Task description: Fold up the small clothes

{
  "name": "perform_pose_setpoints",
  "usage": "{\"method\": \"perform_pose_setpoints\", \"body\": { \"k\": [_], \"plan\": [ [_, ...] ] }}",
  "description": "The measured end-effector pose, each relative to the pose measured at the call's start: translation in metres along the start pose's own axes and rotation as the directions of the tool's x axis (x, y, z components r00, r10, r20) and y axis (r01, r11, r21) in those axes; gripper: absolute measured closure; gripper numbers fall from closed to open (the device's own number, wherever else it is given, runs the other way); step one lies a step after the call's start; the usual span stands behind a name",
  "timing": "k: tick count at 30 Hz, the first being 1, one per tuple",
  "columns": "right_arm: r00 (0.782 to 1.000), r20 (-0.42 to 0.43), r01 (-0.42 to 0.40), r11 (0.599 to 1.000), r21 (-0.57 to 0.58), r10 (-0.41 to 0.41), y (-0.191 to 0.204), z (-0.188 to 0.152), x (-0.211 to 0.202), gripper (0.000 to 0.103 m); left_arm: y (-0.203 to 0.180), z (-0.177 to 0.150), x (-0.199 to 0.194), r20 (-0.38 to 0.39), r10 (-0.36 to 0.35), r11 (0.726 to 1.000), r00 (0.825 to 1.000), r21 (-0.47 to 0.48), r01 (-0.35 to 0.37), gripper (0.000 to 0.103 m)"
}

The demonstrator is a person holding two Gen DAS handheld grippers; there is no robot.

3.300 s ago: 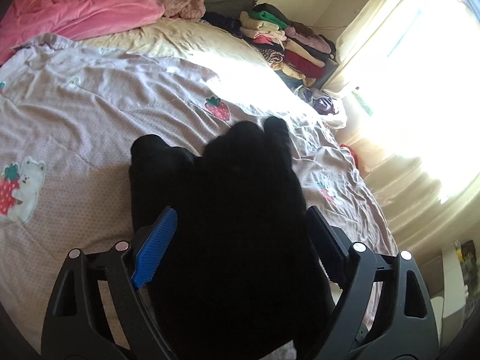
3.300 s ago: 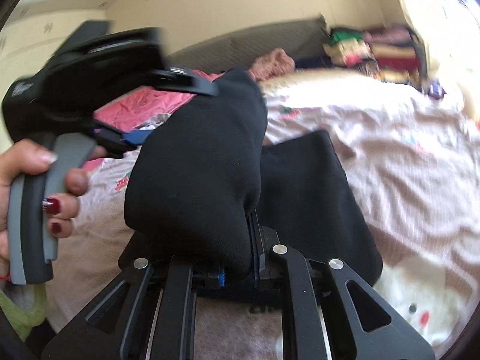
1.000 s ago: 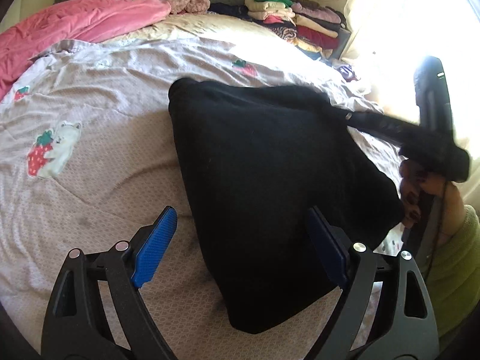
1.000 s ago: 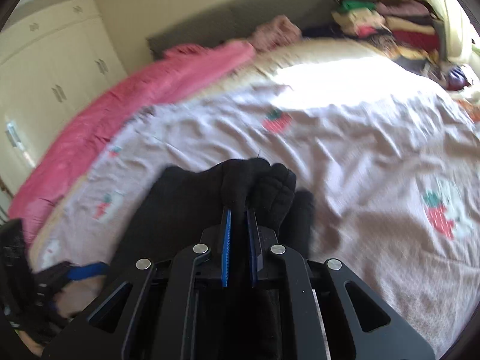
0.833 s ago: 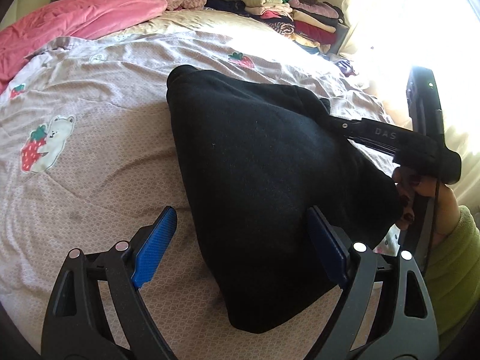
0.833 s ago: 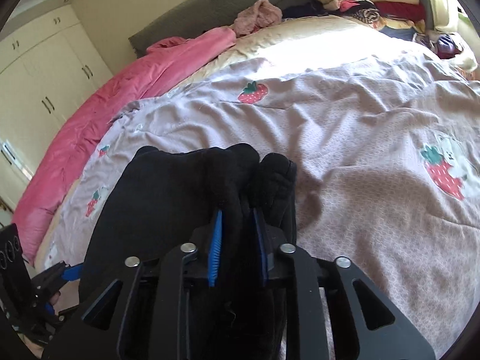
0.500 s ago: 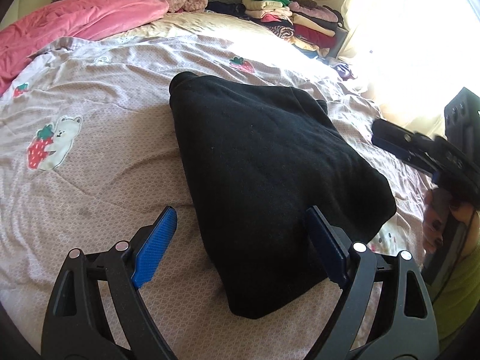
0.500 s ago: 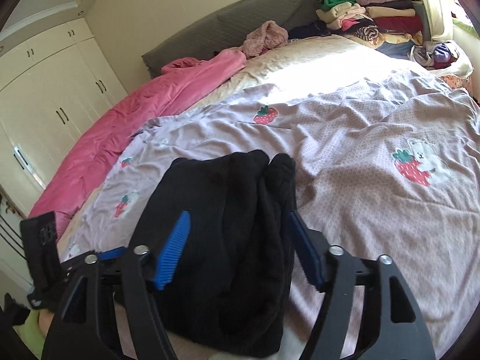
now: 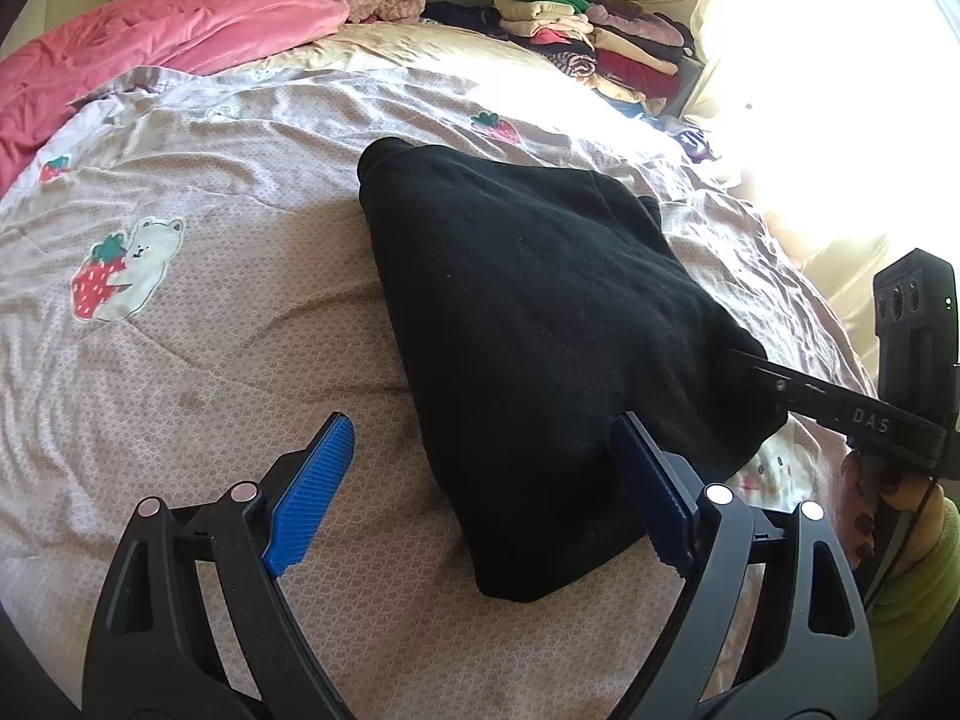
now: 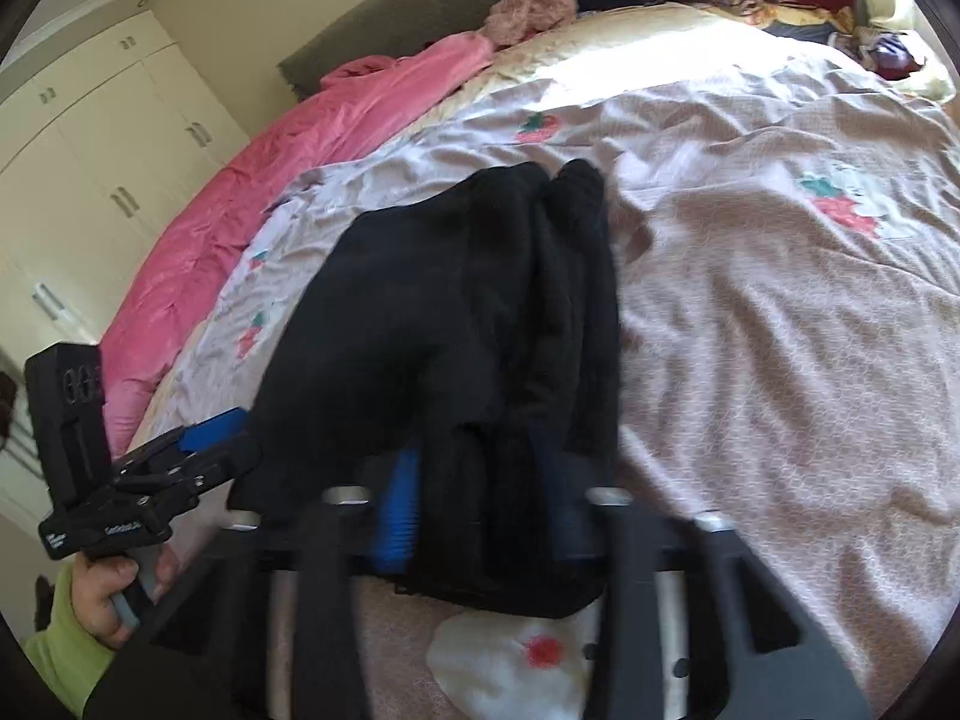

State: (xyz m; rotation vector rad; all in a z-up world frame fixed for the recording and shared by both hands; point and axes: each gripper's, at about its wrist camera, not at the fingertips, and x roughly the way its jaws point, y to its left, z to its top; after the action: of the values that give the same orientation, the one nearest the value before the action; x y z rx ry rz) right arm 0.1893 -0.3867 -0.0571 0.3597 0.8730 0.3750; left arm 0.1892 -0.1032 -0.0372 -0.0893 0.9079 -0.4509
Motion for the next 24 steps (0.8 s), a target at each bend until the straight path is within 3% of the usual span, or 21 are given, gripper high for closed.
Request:
{"method": "perform_pose_setpoints", "body": {
  "k": [7,9,11,16,19,21,24],
  "plan": [
    [0.999,0.024,0.028,0.999,-0.023,-0.028,0.003,-0.008,-0.009,0.079,-0.005,-0.005,0.000,-0.013,0.001,1.000,1.000,0.014,-0.001,0.023],
    [0.998,0.005,0.063,0.998,-0.009,-0.063,-0.002,-0.013,-0.001,0.074,-0.005,-0.008,0.006,-0.032,0.005,1.000,0.999,0.017,-0.005,0.023],
    [0.994,0.017,0.104,0.995,0.000,-0.104,-0.004,-0.017,0.000,0.061,-0.005,-0.011,0.010,-0.044,0.010,1.000,0.999,0.021,-0.009,0.023],
    [0.990,0.056,0.128,0.992,-0.003,-0.128,0.004,-0.023,-0.011,0.052,-0.006,-0.013,0.006,-0.041,0.013,1.000,0.999,0.017,-0.012,0.023],
    [0.979,0.096,0.185,0.982,-0.027,-0.182,0.013,-0.025,-0.024,0.030,-0.008,-0.013,-0.002,-0.026,0.017,1.000,1.000,0.023,-0.017,0.016],
    [0.973,0.128,0.198,0.979,-0.041,-0.192,0.018,-0.028,-0.035,0.027,-0.009,-0.014,-0.008,-0.016,0.018,1.000,1.000,0.026,-0.017,0.015],
    [0.959,0.172,0.236,0.970,-0.058,-0.223,0.026,-0.031,-0.049,0.013,-0.010,-0.016,-0.017,-0.007,0.027,0.999,1.000,0.027,-0.027,0.010]
  ]
}}
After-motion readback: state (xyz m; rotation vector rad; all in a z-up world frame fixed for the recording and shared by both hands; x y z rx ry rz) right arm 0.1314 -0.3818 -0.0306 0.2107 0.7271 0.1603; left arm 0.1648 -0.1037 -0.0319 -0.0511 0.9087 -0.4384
